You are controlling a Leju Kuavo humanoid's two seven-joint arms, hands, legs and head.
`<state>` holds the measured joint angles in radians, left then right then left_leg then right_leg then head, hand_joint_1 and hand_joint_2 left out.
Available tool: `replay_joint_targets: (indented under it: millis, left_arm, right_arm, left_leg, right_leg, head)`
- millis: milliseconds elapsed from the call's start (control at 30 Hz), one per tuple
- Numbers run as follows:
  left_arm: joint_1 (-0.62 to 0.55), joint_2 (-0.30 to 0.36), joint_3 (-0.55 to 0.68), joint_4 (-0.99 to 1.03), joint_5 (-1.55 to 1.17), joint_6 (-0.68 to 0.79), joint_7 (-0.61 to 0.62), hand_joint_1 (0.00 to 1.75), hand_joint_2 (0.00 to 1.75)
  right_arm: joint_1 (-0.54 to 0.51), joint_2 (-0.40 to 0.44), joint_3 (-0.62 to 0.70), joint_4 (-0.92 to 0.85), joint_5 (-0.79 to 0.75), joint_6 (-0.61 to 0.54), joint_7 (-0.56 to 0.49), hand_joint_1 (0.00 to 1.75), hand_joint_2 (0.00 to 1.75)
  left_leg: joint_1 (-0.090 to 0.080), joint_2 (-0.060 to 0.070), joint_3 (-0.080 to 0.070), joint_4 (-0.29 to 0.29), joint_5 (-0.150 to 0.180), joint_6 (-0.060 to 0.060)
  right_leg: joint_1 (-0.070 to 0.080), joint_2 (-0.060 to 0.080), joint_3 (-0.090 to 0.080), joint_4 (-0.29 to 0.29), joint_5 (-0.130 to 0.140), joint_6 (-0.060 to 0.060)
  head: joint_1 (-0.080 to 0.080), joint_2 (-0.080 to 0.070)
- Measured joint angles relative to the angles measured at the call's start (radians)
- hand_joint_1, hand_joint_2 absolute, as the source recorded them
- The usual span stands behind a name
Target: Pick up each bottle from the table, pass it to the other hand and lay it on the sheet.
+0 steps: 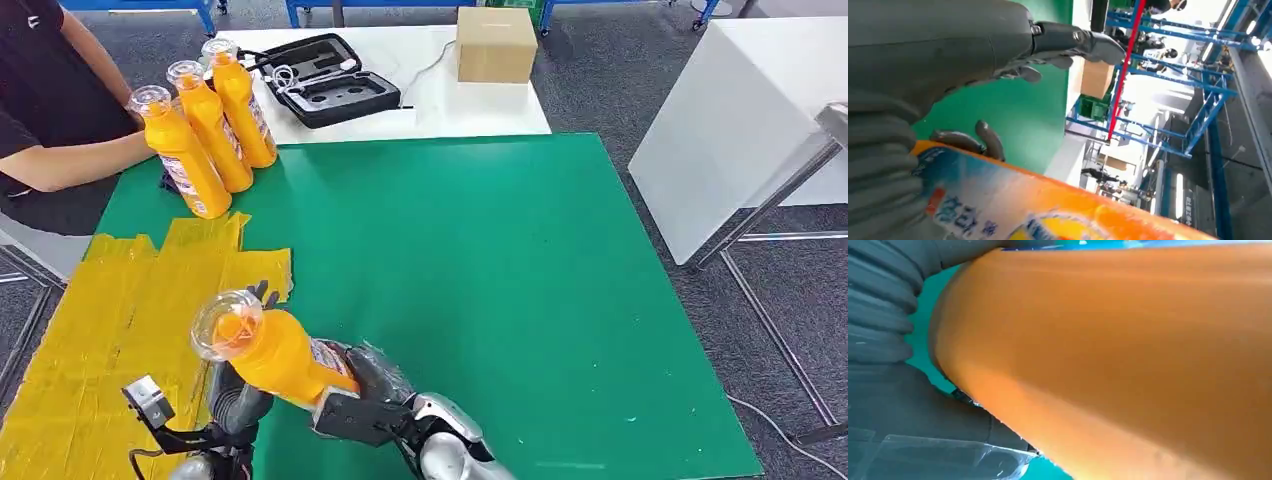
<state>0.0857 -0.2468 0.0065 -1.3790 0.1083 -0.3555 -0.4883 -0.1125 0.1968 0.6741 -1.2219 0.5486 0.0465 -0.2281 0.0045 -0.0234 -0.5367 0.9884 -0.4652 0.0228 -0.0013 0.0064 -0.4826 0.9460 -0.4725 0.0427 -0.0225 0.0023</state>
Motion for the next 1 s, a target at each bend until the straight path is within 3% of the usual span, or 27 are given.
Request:
replay_joint_targets:
  millis: [233, 267, 467, 500, 1000]
  left_arm:
    - [-0.008, 0.0, 0.0, 0.0, -0.064, 0.021, -0.025, 0.0, 1.75]
    - [-0.01, 0.0, 0.0, 0.0, -0.09, 0.031, -0.034, 0.0, 0.0]
    - [-0.02, 0.028, -0.025, 0.022, -0.32, 0.123, -0.104, 0.0, 0.0]
    - [-0.021, 0.033, -0.029, 0.029, -0.345, 0.135, -0.111, 0.0, 1.75]
    - [-0.033, 0.077, -0.016, 0.09, -0.458, 0.243, -0.13, 0.0, 1.75]
  right_arm:
    - [0.023, -0.014, -0.005, -0.023, 0.003, 0.003, -0.002, 1.75, 1.75]
    - [0.023, -0.018, -0.007, -0.023, 0.003, 0.003, -0.003, 1.75, 1.75]
    - [0.023, -0.033, -0.017, -0.028, -0.007, 0.005, -0.023, 1.75, 1.75]
    - [0.024, -0.035, -0.018, -0.028, -0.008, 0.006, -0.024, 1.75, 1.75]
    - [0.066, -0.094, -0.025, -0.116, -0.026, 0.001, -0.043, 1.75, 1.75]
  left_leg:
    - [0.0, 0.0, 0.0, 0.0, 0.0, 0.0]
    - [0.0, 0.0, 0.0, 0.0, 0.0, 0.0]
    - [0.0, 0.0, 0.0, 0.0, 0.0, 0.0]
    - [0.0, 0.0, 0.0, 0.0, 0.0, 0.0]
    - [0.0, 0.0, -0.001, 0.0, 0.0, 0.0]
  right_leg:
    - [0.0, 0.0, 0.0, 0.0, 0.0, 0.0]
    - [0.0, 0.0, 0.0, 0.0, 0.0, 0.0]
    - [0.0, 0.0, 0.0, 0.0, 0.0, 0.0]
    - [0.0, 0.0, 0.0, 0.0, 0.0, 0.0]
    - [0.0, 0.0, 0.0, 0.0, 0.0, 0.0]
  head:
    - [0.0, 0.0]
    - [0.0, 0.0]
    - [0.0, 0.0]
    - [0.0, 0.0]
    - [0.0, 0.0]
